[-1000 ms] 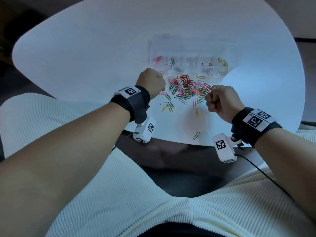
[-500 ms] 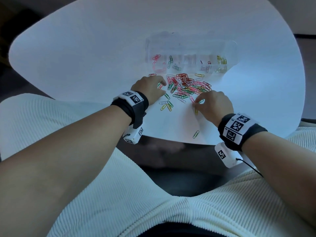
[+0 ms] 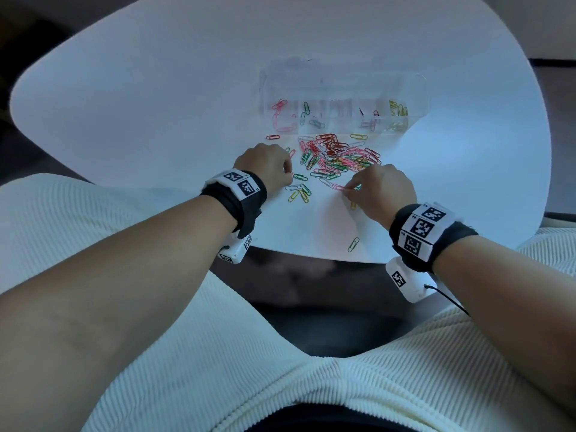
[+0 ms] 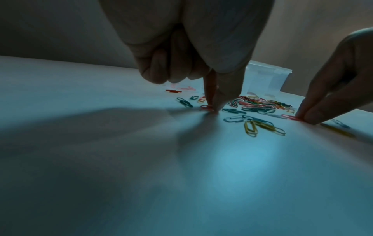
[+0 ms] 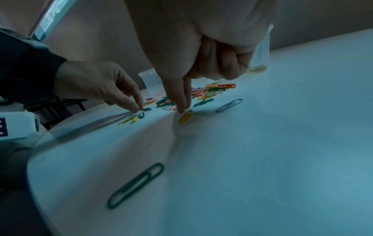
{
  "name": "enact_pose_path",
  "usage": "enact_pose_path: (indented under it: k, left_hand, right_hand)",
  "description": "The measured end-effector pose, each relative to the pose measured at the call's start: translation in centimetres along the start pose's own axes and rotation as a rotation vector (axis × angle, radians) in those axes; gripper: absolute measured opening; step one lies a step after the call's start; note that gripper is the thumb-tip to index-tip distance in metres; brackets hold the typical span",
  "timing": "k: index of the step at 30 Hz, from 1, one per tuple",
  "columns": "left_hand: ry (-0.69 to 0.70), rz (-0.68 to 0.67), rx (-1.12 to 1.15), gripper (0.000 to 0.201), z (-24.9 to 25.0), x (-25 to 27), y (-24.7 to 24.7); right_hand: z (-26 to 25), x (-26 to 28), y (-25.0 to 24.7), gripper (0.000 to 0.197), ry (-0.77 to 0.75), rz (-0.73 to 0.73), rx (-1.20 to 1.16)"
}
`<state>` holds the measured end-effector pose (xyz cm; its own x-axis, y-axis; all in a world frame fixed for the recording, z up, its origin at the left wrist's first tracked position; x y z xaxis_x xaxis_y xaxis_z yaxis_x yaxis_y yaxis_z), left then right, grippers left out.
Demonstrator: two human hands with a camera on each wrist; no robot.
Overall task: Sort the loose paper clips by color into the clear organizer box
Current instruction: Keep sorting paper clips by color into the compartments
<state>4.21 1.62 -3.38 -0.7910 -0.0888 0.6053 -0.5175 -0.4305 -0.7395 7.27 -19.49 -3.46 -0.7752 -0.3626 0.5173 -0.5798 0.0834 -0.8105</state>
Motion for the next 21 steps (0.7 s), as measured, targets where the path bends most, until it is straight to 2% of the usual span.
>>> enact_pose_path:
  k: [3,6,9,12,15,18,21]
  left_hand:
    - [-0.023,-0.032,0.045,0.007,0.0,0.1,0.3]
    - [-0.043,-0.014,0.176,0.021,0.0,0.4,0.1]
    - [-0.052,0.031,0.342,0.036,0.2,0.4,-1.1]
    - [-0.057,0.088,0.477,0.038,0.2,0.3,-1.7]
    - [-0.023,0.088,0.481,0.042,0.1,0.0,-1.3]
    - [0.001,0.09,0.469,0.033,-0.6,-0.6,-0.5]
    - [0.043,0.123,0.502,0.022,-0.8,-1.0,-0.3]
  right_hand:
    - [-0.4,0.1,0.2,0.012,0.009,-0.009,0.034]
    - [-0.6,0.3,0.5,0.018,0.013,-0.013,0.036]
    - [-0.8,0.4,0.4,0.028,-0.047,0.018,0.026]
    - [-1.0,0.3,0.5,0.02,-0.084,-0.004,0.042]
    - [-1.1,0.1,0.5,0.017,-0.032,-0.06,0.05]
    - [-1.1,0.2,0.9,0.02,0.037,-0.13,0.001]
    - [-0.7,0.1,0.6,0.021,0.026,-0.157,-0.199]
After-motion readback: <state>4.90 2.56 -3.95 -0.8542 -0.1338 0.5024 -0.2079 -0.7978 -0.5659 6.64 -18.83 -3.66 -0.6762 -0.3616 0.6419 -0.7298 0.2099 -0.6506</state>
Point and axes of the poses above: each hand's wrist, its own x-axis away from the middle knuckle, its own y-axis out of the palm, z = x × y, the point moved 2 cm from there along -x, towards the middle knuckle, and after that the axes turned 11 degrees about -z, right-handed, at the moved point
